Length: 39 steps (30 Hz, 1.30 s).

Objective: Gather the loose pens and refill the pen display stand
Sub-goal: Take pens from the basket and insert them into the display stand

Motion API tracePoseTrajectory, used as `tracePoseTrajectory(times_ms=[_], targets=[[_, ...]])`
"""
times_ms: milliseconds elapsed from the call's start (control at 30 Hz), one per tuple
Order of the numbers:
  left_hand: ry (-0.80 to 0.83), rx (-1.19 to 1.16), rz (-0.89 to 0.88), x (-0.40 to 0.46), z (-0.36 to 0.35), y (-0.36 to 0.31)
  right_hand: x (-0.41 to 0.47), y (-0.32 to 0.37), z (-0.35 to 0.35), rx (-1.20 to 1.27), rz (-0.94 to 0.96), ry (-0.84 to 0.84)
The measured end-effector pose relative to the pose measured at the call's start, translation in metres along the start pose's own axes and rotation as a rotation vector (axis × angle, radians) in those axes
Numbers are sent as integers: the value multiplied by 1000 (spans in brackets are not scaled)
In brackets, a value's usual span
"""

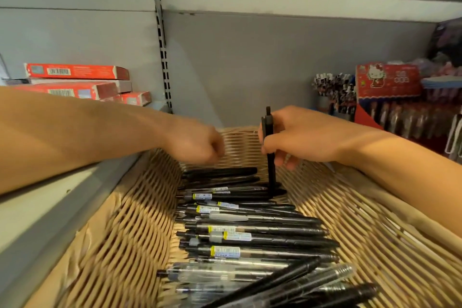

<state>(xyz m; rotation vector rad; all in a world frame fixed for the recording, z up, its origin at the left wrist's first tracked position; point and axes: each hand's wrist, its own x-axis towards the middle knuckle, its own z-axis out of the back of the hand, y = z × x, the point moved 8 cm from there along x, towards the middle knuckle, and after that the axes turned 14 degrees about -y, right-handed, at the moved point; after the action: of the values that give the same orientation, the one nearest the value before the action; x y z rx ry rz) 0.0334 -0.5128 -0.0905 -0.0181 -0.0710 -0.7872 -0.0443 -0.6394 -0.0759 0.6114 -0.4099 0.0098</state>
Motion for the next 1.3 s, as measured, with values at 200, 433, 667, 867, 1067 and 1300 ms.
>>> tracePoseTrajectory(times_ms=[200,433,667,867,1067,1300], targets=[[264,343,-63,-14,-27,2,-1,3,-7,-5,-35,72],[271,360,-88,-15,-28,-2,-5,5,-6,-34,-26,81],[-56,124,-157,-3,0,-16,-7,6,3,-22,7,-8],[-383,-150,-183,-3,38,-22,-5,5,2,-15,-6,4],[-455,-274,-204,-9,47,-27,-7,8,3,-34,4,-3],[-503,-443,-269,-19,54,-38,-10,11,4,-51,45,7]])
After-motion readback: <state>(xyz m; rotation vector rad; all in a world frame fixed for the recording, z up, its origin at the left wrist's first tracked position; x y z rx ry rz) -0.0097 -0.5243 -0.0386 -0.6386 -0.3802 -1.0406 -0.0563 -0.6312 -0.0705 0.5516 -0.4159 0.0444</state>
